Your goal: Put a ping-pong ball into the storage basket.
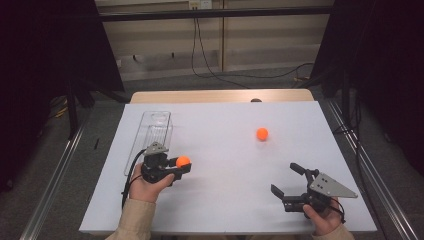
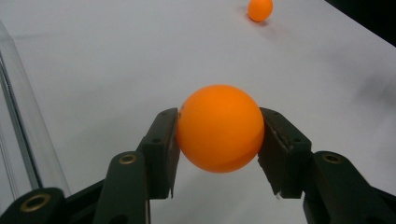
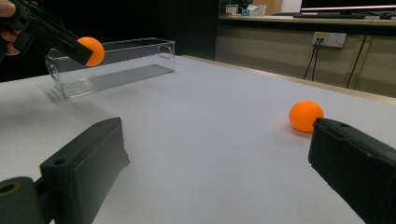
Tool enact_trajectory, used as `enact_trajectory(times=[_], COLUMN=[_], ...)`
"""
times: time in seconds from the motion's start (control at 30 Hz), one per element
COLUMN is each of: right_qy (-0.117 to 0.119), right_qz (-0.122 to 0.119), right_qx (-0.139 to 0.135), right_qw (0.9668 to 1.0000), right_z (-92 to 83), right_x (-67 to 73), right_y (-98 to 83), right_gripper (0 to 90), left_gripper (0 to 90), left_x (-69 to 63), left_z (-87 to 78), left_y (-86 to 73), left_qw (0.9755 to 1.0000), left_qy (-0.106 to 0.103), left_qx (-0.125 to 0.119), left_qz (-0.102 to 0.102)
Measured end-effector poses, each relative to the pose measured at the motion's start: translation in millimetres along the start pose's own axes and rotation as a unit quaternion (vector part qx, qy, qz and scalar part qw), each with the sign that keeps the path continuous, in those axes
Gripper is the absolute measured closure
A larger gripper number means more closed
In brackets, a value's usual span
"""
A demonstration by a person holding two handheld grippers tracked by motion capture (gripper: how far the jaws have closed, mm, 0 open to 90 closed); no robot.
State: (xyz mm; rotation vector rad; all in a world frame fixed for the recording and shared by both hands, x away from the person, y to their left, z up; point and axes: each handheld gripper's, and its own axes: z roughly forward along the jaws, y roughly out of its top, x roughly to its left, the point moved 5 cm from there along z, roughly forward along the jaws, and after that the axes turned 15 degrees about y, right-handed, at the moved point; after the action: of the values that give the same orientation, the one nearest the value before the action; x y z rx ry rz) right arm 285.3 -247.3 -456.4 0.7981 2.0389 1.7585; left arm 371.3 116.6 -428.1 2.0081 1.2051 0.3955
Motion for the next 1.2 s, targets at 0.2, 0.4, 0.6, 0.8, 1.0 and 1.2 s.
enact_trajectory(times=[0.2, 0.4, 0.6, 0.8, 1.0, 1.2], right_qy=[0.001, 0.002, 0.002, 0.002, 0.002, 0.003], right_qz=[0.0, 0.0, 0.0, 0.0, 0.0, 0.0], right_qx=[0.0, 0.0, 0.0, 0.0, 0.0, 0.0], right_qw=[1.0, 1.0, 1.0, 1.0, 1.0, 1.0], right_z=[0.4, 0.7, 0.8, 0.8, 0.9, 1.1], right_x=[0.2, 0.3, 0.2, 0.1, 0.2, 0.5], right_y=[0.1, 0.0, 0.1, 0.2, 0.1, 0.1], right_gripper=[3.2, 3.3, 3.3, 3.2, 3.2, 3.3], left_gripper=[50.8, 50.8, 50.8, 50.8, 50.9, 50.8], left_x=[3.6, 7.4, 9.9, 12.6, 17.1, 21.9], left_z=[-2.2, -5.2, -5.6, -7.7, -10.2, -12.7], left_y=[1.8, 3.9, 4.4, 6.2, 8.0, 9.3], left_qw=[1.0, 0.9999, 0.9999, 0.9998, 0.9996, 0.9995], left_qy=[0.001, 0.006, 0.009, 0.012, 0.013, 0.018], left_qx=[0.0, -0.001, 0.001, -0.001, 0.0, 0.001], left_qz=[-0.007, -0.011, -0.012, -0.015, -0.024, -0.028])
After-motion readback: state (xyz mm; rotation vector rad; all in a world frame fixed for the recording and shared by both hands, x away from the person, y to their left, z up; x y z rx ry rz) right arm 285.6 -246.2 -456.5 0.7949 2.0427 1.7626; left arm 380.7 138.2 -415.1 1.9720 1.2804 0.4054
